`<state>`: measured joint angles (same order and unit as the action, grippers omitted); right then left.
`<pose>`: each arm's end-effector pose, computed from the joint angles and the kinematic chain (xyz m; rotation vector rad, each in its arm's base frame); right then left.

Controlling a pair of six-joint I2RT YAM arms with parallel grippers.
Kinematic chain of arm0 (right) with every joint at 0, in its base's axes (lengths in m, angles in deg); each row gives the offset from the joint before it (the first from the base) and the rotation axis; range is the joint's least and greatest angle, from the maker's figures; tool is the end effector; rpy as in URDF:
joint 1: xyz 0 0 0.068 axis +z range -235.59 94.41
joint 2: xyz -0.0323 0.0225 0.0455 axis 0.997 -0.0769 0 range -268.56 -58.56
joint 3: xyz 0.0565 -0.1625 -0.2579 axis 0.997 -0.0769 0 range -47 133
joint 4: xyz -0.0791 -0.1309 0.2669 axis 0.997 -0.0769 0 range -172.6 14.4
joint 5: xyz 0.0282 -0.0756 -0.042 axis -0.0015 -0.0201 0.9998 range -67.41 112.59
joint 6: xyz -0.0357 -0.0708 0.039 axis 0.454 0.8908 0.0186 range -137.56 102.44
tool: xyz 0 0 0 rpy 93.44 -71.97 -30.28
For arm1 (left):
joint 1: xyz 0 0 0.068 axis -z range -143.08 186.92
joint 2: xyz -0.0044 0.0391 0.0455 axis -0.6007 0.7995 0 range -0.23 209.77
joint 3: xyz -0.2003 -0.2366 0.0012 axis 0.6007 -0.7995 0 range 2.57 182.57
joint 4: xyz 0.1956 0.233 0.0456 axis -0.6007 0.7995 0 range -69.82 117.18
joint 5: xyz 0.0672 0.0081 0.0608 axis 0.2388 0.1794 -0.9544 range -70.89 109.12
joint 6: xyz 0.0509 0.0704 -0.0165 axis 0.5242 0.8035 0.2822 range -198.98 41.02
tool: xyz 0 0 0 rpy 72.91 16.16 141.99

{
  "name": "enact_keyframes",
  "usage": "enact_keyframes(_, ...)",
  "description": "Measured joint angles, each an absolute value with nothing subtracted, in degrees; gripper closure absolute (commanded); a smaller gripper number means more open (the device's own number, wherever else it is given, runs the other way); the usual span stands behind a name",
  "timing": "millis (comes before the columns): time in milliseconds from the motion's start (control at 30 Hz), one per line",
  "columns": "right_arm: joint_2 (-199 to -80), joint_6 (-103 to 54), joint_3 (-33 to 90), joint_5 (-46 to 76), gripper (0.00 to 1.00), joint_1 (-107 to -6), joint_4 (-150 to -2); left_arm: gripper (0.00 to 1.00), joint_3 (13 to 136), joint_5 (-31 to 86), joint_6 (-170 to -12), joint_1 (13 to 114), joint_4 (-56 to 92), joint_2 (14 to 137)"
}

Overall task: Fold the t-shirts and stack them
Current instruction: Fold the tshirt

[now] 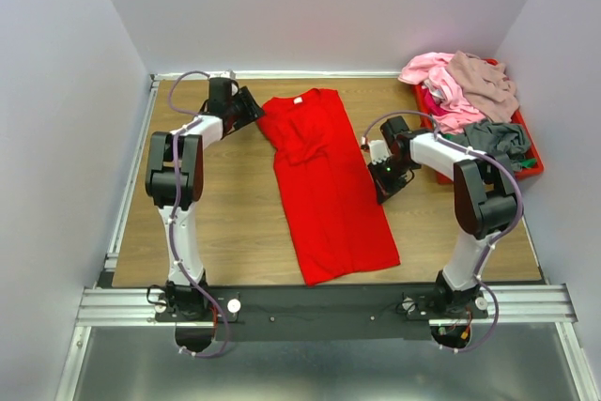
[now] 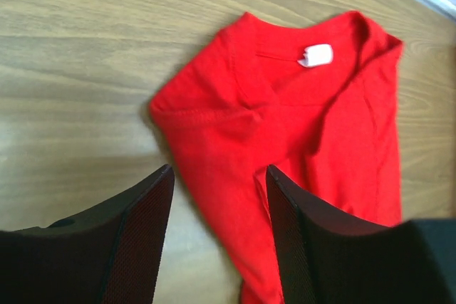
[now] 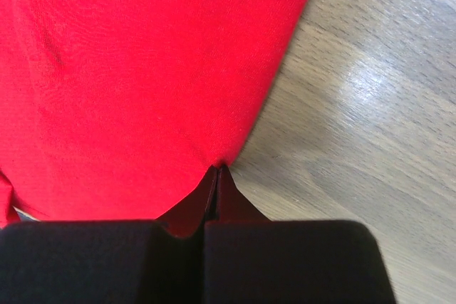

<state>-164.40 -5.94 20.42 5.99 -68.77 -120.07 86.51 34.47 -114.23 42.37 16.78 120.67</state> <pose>0.3653 0.1338 0.1206 -0.7629 2.9006 0.4456 0.5663 -0.0750 0.1614 -0.4138 2.1775 -0.6918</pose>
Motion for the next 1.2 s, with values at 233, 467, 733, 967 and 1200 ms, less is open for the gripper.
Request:
enact_keyframes(233, -164.4, -5.9, 20.4, 5.6, 0.99, -69.0, -120.1, 0.55, 90.7, 33.5, -116.8, 42.7, 21.8, 126.0)
enact_keyframes(467, -164.4, -5.9, 20.4, 5.2, 1.0, -69.2, -120.3, 0.81, 98.8, 32.6, -117.8, 42.9, 27.0, 129.1)
enact_keyframes(733, -164.3, -5.4, 20.4, 5.1, 0.99, -69.7, -121.0, 0.94, 108.8, 32.5, -116.8, 43.1, 32.7, 134.6)
enact_keyframes(967, -164.0, -5.4, 20.1, 5.2, 1.0, -70.2, -121.5, 0.97, 111.2, 31.7, -116.3, 42.7, 35.8, 135.5)
enact_keyframes(1200, -164.0, -5.2, 20.1, 5.2, 1.0, -70.3, -121.7, 0.98, 118.5, 31.6, -115.1, 42.0, 39.7, 139.1)
